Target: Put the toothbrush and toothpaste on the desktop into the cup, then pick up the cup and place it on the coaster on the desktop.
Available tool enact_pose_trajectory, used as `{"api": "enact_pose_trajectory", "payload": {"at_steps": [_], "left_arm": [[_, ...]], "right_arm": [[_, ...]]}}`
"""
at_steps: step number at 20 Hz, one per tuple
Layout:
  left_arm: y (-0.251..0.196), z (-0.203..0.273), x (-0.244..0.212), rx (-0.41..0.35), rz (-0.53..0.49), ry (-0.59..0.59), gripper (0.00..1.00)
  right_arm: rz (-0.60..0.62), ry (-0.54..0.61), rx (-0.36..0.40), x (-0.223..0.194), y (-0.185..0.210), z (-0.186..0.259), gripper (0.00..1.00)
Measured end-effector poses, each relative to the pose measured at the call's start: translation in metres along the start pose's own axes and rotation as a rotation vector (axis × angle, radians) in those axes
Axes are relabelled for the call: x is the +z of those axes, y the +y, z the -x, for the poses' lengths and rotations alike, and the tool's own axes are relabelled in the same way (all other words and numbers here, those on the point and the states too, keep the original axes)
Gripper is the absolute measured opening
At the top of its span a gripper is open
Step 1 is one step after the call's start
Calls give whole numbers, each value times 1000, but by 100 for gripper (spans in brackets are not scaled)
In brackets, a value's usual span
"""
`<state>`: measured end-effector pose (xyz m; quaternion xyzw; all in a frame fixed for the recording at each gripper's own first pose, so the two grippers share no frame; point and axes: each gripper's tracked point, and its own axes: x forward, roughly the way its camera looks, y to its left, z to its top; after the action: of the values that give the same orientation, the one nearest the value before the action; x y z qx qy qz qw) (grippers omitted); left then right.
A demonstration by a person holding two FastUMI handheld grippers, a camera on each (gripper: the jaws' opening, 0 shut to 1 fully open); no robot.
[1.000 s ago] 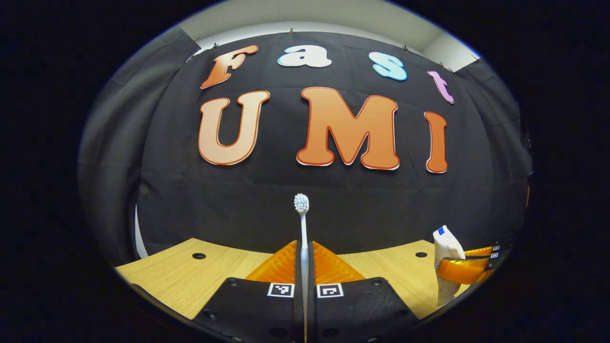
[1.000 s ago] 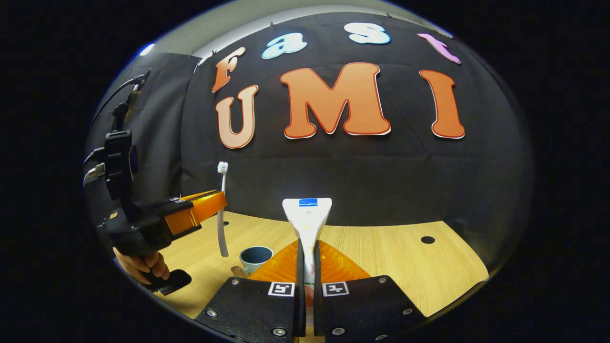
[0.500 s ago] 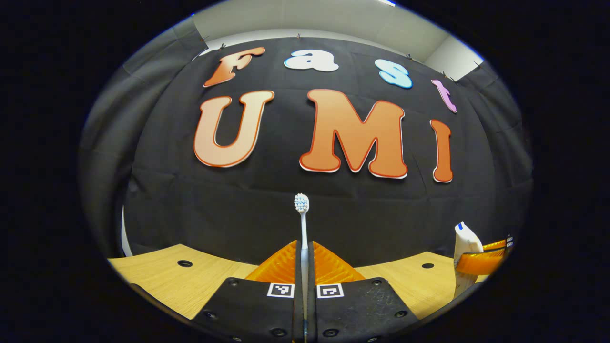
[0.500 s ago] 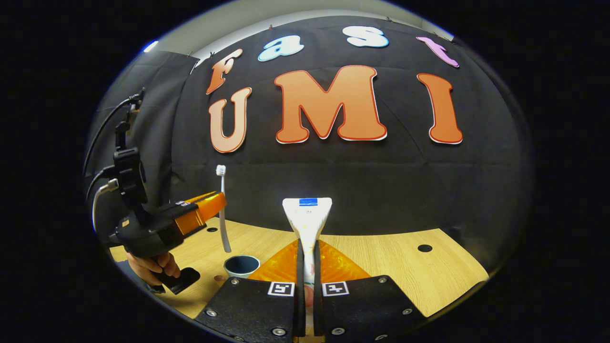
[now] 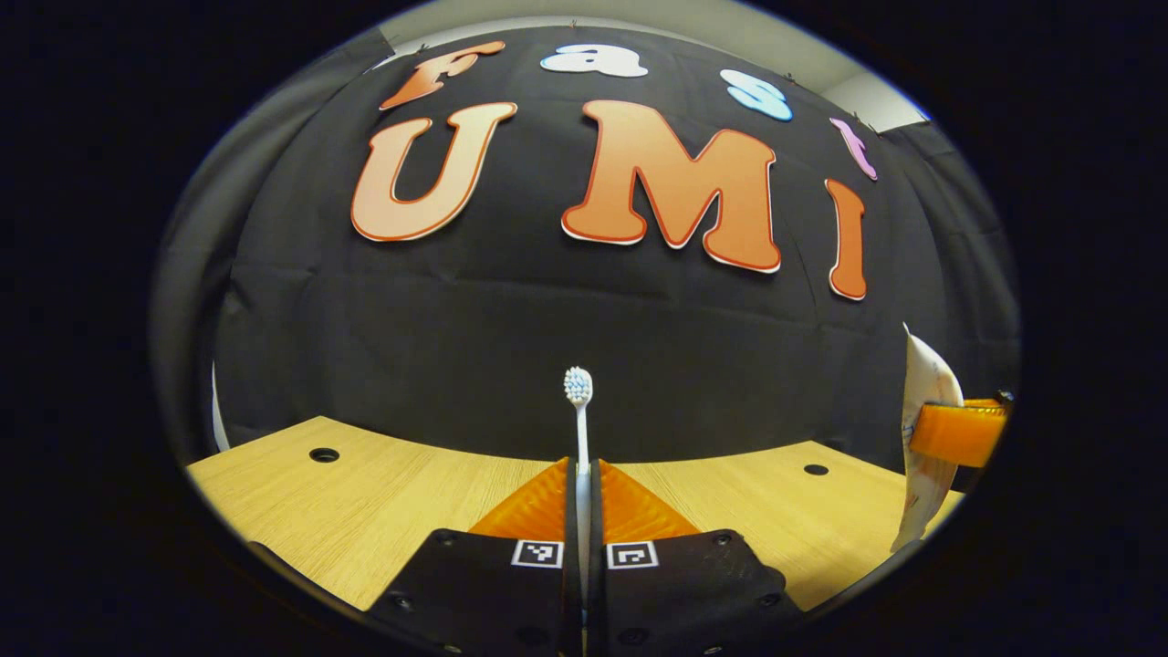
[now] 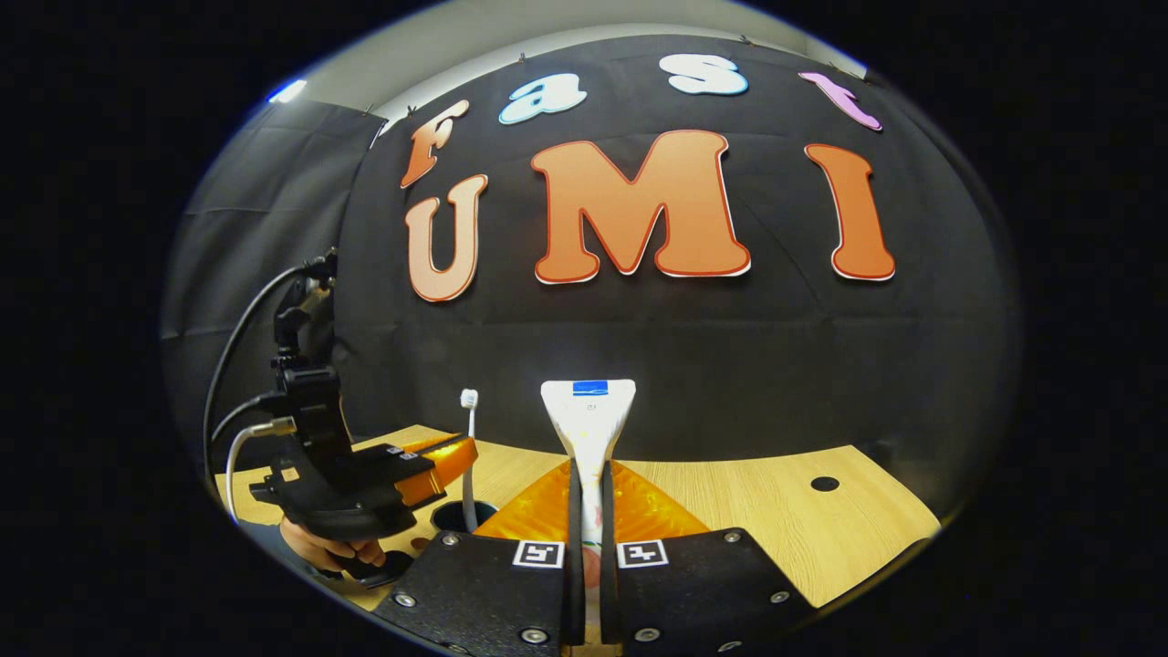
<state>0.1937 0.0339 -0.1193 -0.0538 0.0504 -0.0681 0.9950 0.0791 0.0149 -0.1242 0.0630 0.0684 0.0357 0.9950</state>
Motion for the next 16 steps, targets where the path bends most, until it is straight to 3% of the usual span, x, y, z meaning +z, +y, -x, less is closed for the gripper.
{"api": "enact_pose_trajectory", "payload": {"at_steps": [7,15,16], "left_arm": [[-14,2,-38,-23,-74,113,5],[-22,36,-32,-68,-122,156,7],[-21,43,-30,-67,-132,152,11]], "right_arm": [[-12,3,-12,1,-2,0,7],[-31,-21,-8,20,6,0,7],[-31,-27,0,24,9,-1,7]]}}
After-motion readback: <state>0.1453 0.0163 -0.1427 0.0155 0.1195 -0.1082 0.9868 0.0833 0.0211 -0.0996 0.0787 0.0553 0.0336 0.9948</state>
